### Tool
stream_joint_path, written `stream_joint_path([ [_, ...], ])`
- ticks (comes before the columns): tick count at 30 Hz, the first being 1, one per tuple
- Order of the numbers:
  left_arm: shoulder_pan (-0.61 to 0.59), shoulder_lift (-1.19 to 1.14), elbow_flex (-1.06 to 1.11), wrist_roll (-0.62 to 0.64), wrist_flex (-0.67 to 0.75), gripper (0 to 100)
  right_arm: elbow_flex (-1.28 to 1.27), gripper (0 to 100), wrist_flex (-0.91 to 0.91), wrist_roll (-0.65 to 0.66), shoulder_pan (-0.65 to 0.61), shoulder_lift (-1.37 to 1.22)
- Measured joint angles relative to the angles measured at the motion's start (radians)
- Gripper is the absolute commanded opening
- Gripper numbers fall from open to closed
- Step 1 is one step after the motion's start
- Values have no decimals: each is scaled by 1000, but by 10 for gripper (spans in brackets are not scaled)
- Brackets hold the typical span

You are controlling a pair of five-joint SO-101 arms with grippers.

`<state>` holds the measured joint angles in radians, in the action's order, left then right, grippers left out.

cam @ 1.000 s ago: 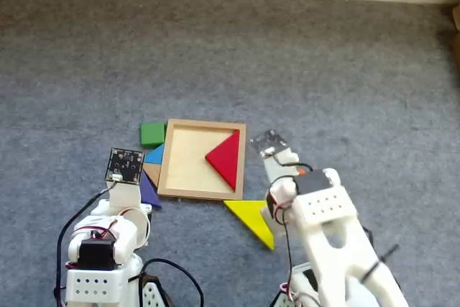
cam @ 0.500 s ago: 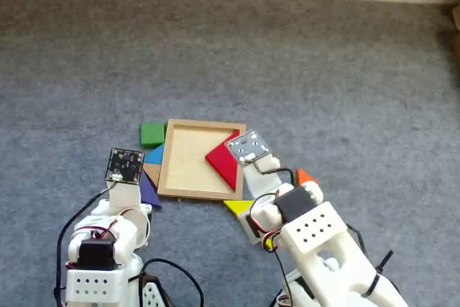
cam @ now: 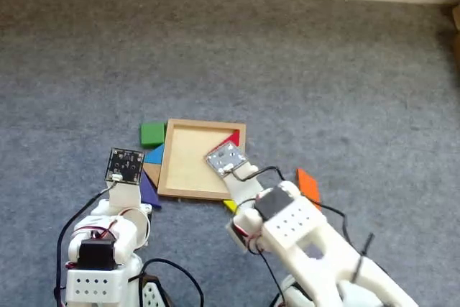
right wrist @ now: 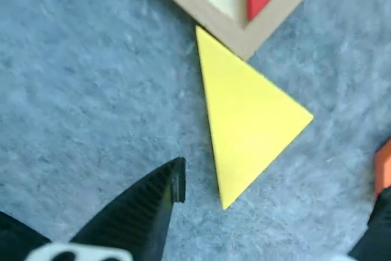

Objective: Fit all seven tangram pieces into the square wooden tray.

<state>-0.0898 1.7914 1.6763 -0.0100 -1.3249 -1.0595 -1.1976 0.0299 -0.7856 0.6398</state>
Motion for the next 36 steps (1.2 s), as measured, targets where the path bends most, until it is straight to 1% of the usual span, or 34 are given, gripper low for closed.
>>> stream_joint_path([
  [4, 0, 0, 0, 0, 0, 6, 0, 439, 101, 0, -3, -192],
  [7, 0, 0, 0, 0, 0, 6, 2, 439, 163, 0, -3, -272],
  [16, 0, 0, 0, 0, 0, 6, 5, 439, 238, 0, -8, -334],
  [22, 0, 0, 0, 0, 0, 6, 5, 439, 295, 64, -9, -404],
  [26, 0, 0, 0, 0, 0, 6, 34, 439, 299, 101, -9, -436],
  [36, 0, 0, 0, 0, 0, 6, 48, 439, 299, 114, -9, -453],
])
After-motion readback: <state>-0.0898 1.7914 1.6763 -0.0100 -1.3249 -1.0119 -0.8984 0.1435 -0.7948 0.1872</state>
